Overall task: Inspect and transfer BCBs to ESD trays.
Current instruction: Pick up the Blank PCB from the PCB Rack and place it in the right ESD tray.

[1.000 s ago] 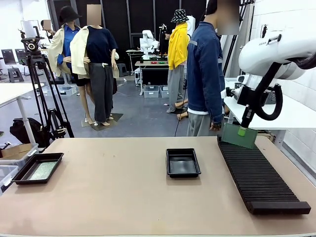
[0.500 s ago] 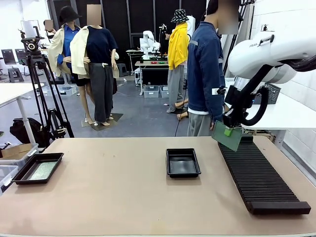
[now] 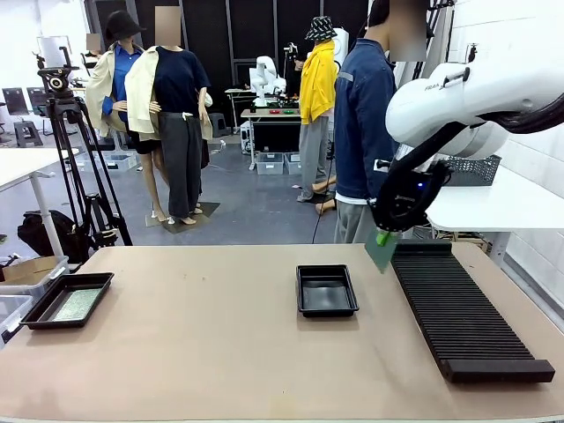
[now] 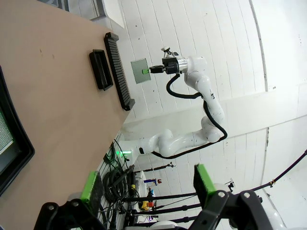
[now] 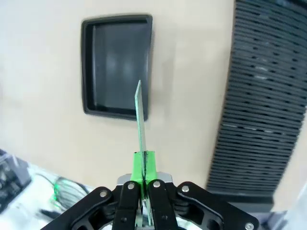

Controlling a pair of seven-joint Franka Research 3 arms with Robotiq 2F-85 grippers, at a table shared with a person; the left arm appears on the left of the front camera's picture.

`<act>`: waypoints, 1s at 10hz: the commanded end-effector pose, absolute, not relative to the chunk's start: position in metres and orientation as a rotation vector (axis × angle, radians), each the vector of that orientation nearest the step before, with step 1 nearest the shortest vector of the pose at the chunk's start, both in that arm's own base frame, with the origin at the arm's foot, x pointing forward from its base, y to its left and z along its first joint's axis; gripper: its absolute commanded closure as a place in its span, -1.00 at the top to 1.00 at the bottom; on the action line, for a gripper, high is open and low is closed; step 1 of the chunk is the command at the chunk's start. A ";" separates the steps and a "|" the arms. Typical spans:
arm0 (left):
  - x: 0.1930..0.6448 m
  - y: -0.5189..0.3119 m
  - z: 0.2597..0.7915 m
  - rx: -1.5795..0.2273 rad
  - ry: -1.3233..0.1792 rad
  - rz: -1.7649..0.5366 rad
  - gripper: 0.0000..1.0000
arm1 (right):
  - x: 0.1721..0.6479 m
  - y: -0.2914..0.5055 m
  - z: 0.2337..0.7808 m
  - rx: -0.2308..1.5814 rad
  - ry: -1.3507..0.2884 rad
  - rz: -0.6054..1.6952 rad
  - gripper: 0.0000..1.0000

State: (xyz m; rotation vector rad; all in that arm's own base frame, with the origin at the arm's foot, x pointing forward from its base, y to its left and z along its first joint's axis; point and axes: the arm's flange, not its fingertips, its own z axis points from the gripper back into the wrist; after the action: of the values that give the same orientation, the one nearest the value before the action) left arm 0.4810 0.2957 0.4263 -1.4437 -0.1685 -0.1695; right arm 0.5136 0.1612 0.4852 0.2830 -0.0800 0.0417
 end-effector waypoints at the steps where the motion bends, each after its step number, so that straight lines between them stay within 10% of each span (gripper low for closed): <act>1: 0.480 0.296 0.428 -1.435 -0.165 -0.165 1.00 | 0.522 0.181 0.473 0.350 -0.117 -0.109 -1.00; 10: 0.480 0.296 0.428 -1.435 -0.165 -0.165 1.00 | 0.537 0.216 0.436 0.465 -0.083 -0.164 -1.00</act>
State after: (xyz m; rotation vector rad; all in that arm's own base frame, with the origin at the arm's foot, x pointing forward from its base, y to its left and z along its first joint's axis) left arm 0.4810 0.2958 0.4261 -1.4439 -0.1684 -0.1692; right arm 0.5346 0.2148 0.4396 0.4162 -0.1294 -0.1909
